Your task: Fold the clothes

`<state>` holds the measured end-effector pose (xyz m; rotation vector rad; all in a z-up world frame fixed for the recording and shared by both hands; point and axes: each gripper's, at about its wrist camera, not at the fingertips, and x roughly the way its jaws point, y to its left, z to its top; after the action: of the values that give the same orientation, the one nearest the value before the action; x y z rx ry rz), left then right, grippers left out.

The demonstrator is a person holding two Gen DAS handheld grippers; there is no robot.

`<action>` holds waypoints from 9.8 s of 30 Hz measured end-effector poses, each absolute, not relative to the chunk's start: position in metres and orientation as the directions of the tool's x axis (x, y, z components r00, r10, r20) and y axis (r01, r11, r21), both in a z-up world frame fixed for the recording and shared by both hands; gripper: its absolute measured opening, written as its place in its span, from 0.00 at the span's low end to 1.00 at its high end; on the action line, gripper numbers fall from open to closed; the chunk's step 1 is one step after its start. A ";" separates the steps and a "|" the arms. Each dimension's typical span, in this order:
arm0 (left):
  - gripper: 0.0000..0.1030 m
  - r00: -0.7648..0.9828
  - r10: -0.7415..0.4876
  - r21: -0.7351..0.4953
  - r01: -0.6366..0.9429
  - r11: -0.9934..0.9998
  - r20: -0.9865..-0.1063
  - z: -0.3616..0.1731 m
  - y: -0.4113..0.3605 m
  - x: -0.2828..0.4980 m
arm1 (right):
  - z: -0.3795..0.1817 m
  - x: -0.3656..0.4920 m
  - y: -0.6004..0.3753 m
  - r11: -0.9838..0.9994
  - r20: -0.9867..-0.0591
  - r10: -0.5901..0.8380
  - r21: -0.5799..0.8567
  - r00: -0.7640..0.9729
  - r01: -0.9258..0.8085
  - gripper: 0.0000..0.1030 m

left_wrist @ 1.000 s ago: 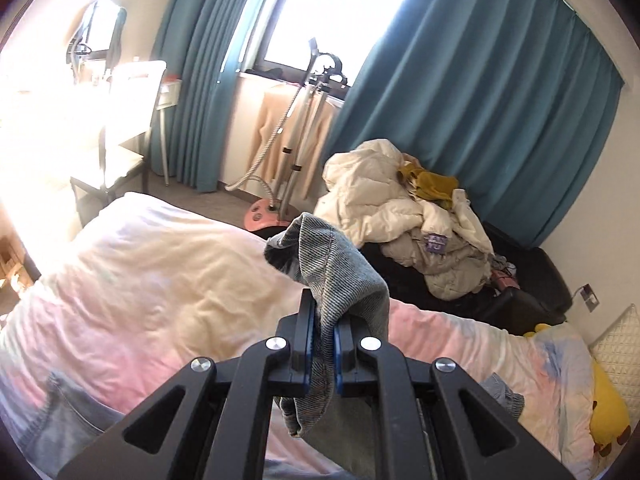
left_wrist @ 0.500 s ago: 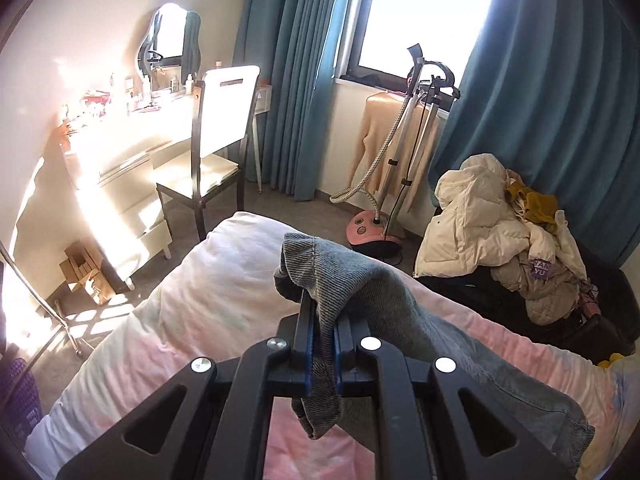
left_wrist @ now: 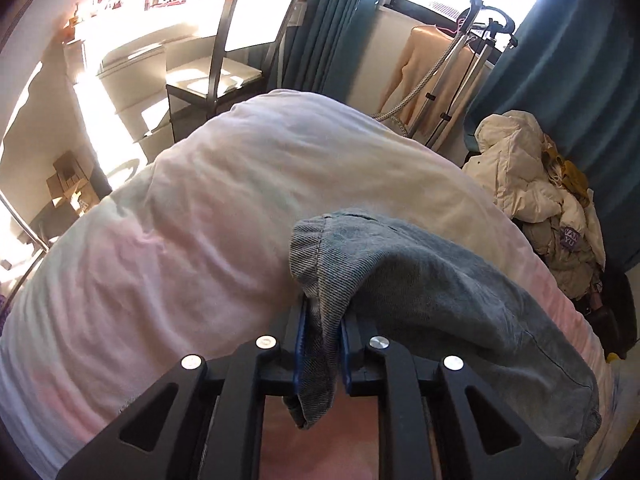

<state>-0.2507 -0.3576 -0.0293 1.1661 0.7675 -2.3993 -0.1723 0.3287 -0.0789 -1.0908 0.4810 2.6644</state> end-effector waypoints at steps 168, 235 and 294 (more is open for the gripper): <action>0.54 -0.724 0.312 -0.740 0.667 0.088 -0.616 -0.174 -0.359 0.046 | -0.111 -0.015 0.532 -0.220 -0.738 0.006 0.658 -0.675 -0.721 0.52; 0.08 -0.815 0.257 -0.854 0.506 -0.121 -0.519 -0.104 -0.369 0.020 | -0.046 -0.074 0.515 -0.624 -0.688 0.305 0.378 -0.659 -0.683 0.06; 0.62 -0.784 0.264 -0.818 0.478 -0.320 -0.562 -0.126 -0.350 -0.194 | -0.033 -0.282 0.498 -0.727 -0.696 0.018 0.484 -0.718 -0.487 0.56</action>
<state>-0.1941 -0.3504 -0.1264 0.9634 1.7387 -2.2443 -0.2824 0.4976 -0.0331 -0.9958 0.9764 2.4825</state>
